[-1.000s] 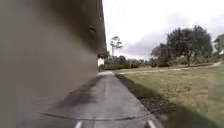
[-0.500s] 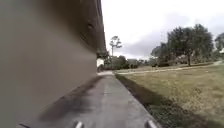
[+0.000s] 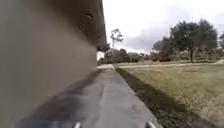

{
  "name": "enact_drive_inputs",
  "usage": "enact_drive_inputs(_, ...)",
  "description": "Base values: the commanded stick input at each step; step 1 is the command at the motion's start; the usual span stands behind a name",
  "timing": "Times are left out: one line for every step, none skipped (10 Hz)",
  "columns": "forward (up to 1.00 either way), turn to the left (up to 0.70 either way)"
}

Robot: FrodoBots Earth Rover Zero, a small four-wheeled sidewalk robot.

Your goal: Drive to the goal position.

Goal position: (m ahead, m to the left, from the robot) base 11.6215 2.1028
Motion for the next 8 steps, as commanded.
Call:
enact_drive_inputs(0.85,0.00)
enact_drive_inputs(0.85,0.00)
enact_drive_inputs(0.85,0.00)
enact_drive_inputs(0.85,0.06)
enact_drive_inputs(0.85,0.18)
enact_drive_inputs(0.85,0.29)
enact_drive_inputs(0.85,0.23)
enact_drive_inputs(0.85,0.05)
